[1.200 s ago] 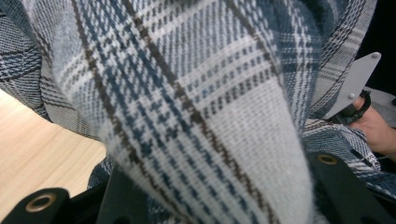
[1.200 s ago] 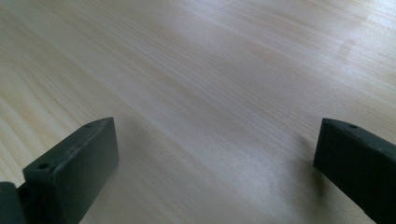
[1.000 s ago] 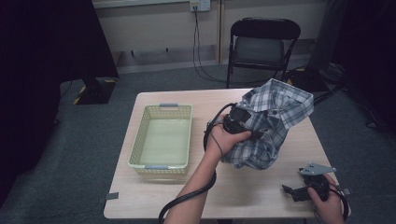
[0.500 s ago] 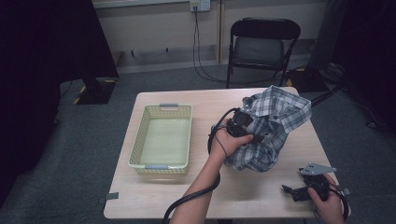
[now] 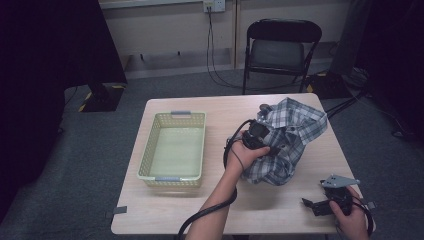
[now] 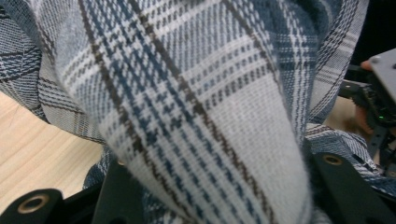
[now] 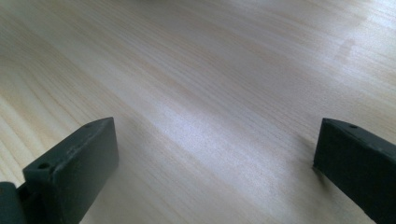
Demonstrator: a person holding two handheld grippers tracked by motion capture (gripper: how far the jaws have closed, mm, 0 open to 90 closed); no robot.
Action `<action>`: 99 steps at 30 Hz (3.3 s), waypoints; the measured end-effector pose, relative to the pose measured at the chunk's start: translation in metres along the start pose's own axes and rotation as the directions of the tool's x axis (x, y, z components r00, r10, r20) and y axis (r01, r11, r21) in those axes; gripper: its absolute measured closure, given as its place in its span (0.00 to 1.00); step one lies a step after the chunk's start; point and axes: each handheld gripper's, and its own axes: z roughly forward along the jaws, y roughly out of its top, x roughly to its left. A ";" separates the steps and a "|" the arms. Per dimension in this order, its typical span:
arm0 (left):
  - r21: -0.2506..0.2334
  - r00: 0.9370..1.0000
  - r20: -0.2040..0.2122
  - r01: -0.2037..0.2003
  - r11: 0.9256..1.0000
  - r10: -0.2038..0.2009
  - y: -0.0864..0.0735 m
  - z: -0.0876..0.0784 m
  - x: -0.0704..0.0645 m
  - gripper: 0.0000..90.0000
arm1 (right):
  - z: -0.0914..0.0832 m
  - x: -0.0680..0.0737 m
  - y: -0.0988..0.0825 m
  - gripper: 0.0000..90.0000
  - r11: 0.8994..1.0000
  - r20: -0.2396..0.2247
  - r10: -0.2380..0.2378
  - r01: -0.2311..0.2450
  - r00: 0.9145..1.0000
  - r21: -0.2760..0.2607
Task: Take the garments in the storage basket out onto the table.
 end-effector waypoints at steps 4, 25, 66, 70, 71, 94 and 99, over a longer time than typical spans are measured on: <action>0.003 1.000 -0.012 0.008 1.000 -0.008 -0.005 0.005 0.002 0.56 | 0.000 0.000 0.000 0.00 1.000 0.000 0.001 -0.001 1.000 0.000; 0.084 0.999 -0.035 0.015 0.996 -0.012 -0.017 0.032 0.005 0.56 | 0.000 0.000 0.000 0.00 1.000 0.000 0.001 -0.001 1.000 0.000; 0.109 0.999 -0.040 0.029 0.994 -0.025 -0.029 0.046 0.000 0.38 | 0.000 0.000 0.000 0.00 1.000 0.000 0.003 -0.003 1.000 0.002; 0.098 0.999 -0.037 0.044 0.994 -0.040 -0.028 0.044 0.001 0.33 | 0.000 0.000 0.000 0.00 1.000 0.000 0.002 -0.002 1.000 0.002; 0.097 0.999 -0.037 0.042 0.994 -0.038 -0.028 0.043 0.001 0.32 | 0.000 0.000 0.000 0.00 1.000 0.000 0.002 -0.002 1.000 0.002; 0.055 0.999 -0.030 0.041 0.998 -0.040 -0.028 0.022 -0.002 0.08 | 0.000 0.000 0.000 0.00 1.000 0.000 0.002 -0.002 1.000 0.002; 0.040 0.999 -0.014 0.035 0.999 -0.035 -0.030 0.015 -0.004 0.06 | 0.000 0.000 0.000 0.00 1.000 0.000 0.002 -0.002 1.000 0.002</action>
